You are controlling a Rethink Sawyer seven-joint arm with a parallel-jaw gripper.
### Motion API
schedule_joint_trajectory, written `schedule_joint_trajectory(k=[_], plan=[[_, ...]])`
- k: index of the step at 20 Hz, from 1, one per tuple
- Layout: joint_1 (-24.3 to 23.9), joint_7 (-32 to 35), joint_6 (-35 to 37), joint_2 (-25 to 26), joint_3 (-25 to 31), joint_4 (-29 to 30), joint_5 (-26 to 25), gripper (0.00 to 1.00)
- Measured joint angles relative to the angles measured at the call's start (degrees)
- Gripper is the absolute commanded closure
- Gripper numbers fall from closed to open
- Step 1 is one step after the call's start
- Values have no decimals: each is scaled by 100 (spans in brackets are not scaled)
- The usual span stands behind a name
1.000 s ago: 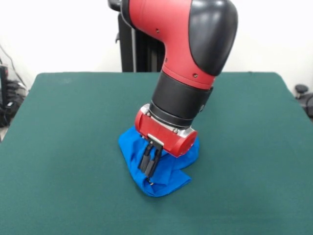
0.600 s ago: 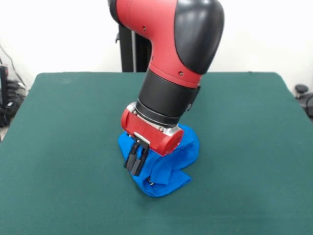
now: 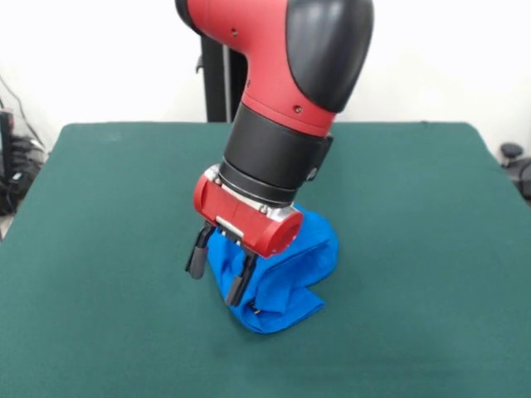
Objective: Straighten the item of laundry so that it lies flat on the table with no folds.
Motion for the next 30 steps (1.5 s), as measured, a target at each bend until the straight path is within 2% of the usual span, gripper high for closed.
schedule_joint_trajectory(k=[11,21,30], plan=[[-77,0,0,-278,239,49,-106,0],[-556,0,-137,-535,892,204,-752,0],[-844,0,-448,-505,1290,373,-1204,0]])
